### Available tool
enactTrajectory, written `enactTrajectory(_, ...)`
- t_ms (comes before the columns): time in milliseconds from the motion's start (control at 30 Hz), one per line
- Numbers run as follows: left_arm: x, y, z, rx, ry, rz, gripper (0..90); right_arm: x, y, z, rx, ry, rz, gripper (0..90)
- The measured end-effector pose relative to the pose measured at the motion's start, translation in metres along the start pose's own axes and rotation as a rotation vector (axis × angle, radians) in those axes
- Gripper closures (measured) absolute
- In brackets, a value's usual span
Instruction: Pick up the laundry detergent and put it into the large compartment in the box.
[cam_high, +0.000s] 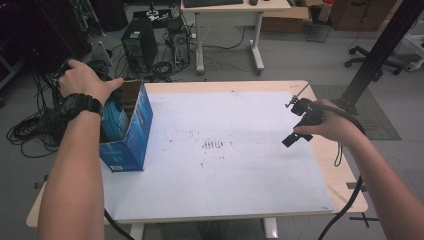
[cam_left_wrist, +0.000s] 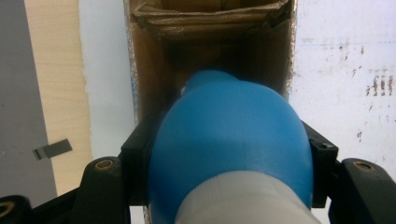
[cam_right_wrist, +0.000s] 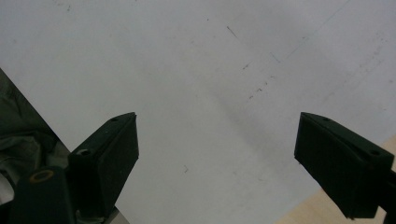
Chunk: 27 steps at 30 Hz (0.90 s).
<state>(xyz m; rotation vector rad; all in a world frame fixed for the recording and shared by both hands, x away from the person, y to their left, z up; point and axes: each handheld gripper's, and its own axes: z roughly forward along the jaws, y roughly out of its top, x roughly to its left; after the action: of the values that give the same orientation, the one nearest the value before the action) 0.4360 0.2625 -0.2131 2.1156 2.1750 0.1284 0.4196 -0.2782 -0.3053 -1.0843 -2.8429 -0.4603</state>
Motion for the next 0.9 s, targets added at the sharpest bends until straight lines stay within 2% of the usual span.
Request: enactTrajectory(900, 0.002, 0.0, 0.029, 0.034, 0.003, -0.001, 38.1, -0.001, -0.001, 0.005, 0.011, 0.005, 0.003, 13.9)
